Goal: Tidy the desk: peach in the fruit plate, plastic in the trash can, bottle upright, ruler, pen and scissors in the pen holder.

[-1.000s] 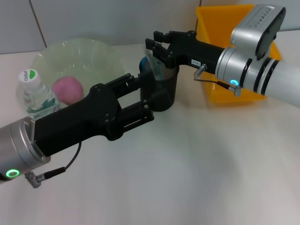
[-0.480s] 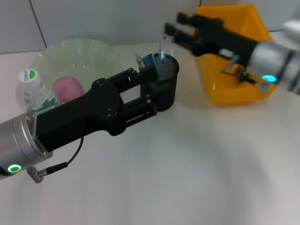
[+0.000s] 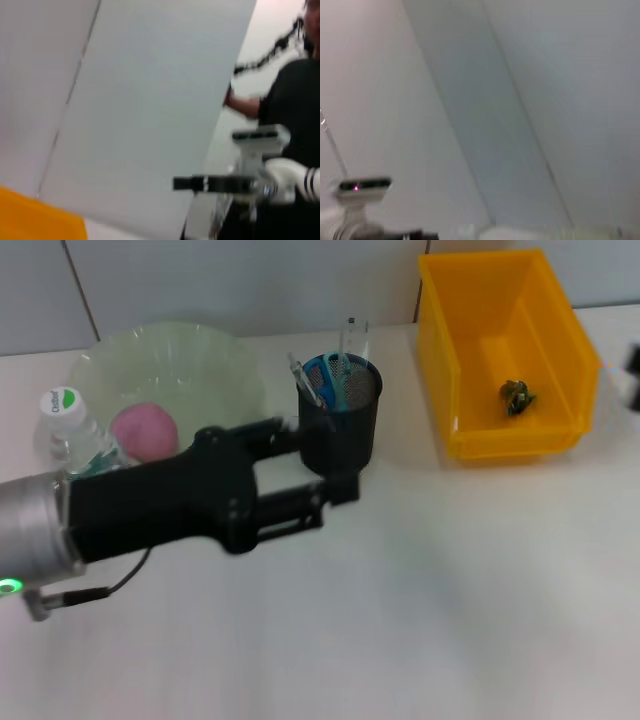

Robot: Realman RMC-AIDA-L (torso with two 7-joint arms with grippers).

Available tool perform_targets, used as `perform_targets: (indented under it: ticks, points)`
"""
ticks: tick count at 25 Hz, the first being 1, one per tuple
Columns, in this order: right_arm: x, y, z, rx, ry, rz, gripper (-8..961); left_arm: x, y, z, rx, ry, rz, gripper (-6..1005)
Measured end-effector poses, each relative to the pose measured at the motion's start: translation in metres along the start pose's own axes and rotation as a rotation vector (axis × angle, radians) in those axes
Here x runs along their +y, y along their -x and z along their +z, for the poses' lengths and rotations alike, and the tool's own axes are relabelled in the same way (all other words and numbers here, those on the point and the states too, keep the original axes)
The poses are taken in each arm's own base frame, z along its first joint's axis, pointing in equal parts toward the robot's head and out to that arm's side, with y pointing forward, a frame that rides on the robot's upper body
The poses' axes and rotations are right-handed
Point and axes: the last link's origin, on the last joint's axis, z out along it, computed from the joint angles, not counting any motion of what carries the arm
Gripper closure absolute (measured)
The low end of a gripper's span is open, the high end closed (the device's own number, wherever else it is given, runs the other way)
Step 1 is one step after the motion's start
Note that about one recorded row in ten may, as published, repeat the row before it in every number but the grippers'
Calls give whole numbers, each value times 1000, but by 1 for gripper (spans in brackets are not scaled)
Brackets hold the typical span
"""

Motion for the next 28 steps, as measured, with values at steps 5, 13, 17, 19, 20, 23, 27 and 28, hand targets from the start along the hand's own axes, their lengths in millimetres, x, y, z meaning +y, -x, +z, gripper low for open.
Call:
perform_targets:
  ticks: [5,13,17,19,20,23,27,28]
  points:
    - [5,-5,-39,131,-30,80,228,-9,-1,-24,-134,5,-6,346]
    - [6,-25,17,293,160,143,231,-24,-10,-54,-272,100,-50,329]
    - [6,-33,41,333,202,114,231,-24,-6,-53,-334,106,-41,298]
    - [5,-36,47,326,203,92,231,-26,-3,-48,-335,113,-35,276]
    - [4,-37,48,327,198,85,231,-26,-2,-47,-332,116,-33,265]
    - [3,-40,49,333,188,68,231,-26,4,-38,-316,125,-28,233]
    - [4,-43,43,330,177,49,231,-26,11,-34,-299,127,-30,200]
    - [3,-44,42,334,172,44,231,-26,12,-34,-298,127,-31,200]
